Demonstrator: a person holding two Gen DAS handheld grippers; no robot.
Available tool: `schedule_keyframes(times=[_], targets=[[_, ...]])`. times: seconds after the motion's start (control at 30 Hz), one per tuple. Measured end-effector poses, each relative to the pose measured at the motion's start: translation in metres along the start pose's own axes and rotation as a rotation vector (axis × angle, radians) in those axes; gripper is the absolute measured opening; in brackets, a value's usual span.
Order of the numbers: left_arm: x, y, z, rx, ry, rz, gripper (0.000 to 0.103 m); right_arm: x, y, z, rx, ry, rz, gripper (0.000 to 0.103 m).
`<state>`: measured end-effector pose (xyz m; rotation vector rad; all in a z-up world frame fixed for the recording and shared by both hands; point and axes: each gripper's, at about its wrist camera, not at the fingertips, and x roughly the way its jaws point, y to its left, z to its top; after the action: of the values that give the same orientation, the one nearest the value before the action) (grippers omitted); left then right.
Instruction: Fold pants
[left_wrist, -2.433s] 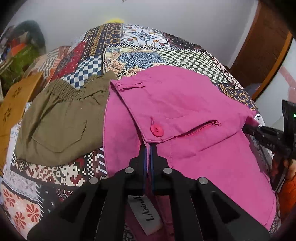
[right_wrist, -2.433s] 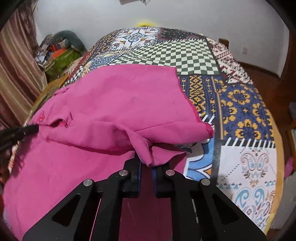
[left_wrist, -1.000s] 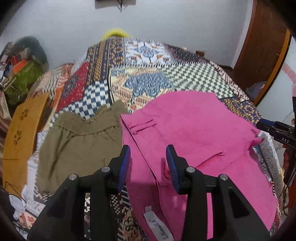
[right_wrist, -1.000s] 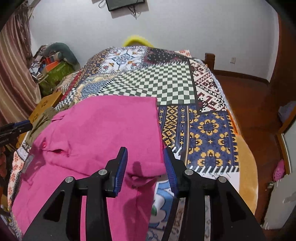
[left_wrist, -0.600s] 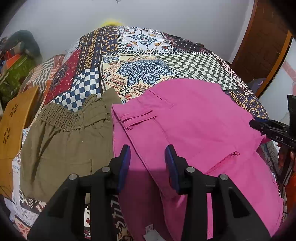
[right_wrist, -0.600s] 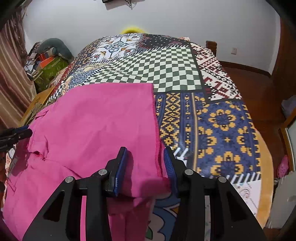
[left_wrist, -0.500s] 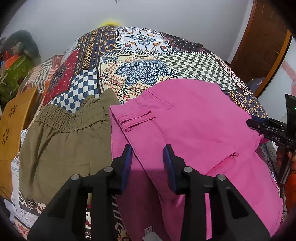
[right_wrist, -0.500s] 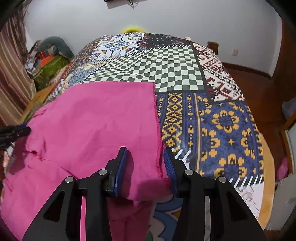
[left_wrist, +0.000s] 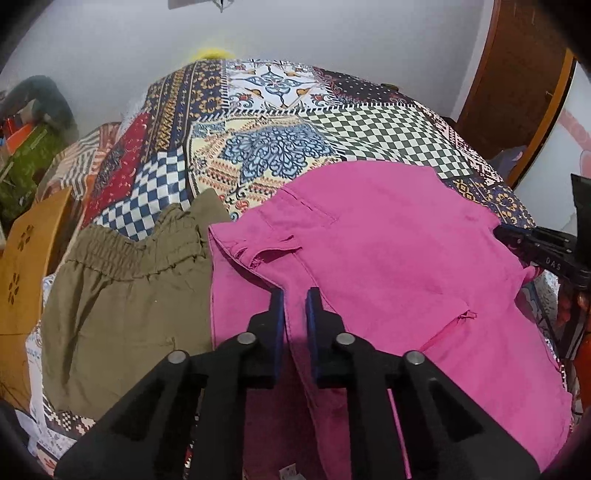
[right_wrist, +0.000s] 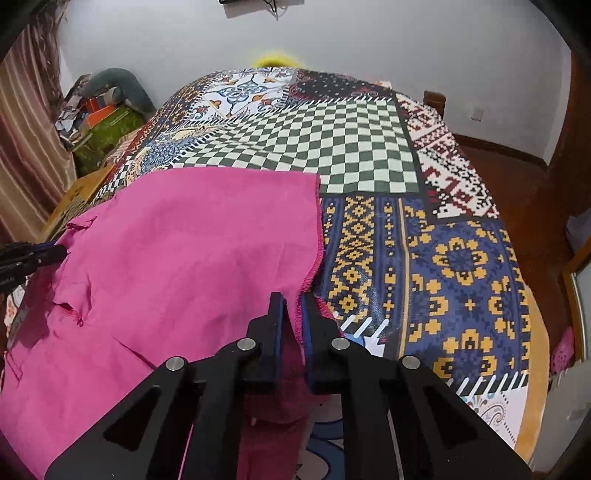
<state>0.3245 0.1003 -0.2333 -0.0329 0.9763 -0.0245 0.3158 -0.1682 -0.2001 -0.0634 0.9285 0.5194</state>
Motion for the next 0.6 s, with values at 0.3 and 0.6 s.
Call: schedule_keyframes(times=[0.3,0.6], targets=[[-0.006,0.007,0.003,0.001,-0.042,0.037,0.007,0.000,-0.002,0.010,-0.018,-0.023,-0.028,0.005],[0.003,0.022,-0.001,-0.067,0.022,-0.003,0.008,0.006,-0.001,0.007,-0.031,0.013,-0.035,0.005]])
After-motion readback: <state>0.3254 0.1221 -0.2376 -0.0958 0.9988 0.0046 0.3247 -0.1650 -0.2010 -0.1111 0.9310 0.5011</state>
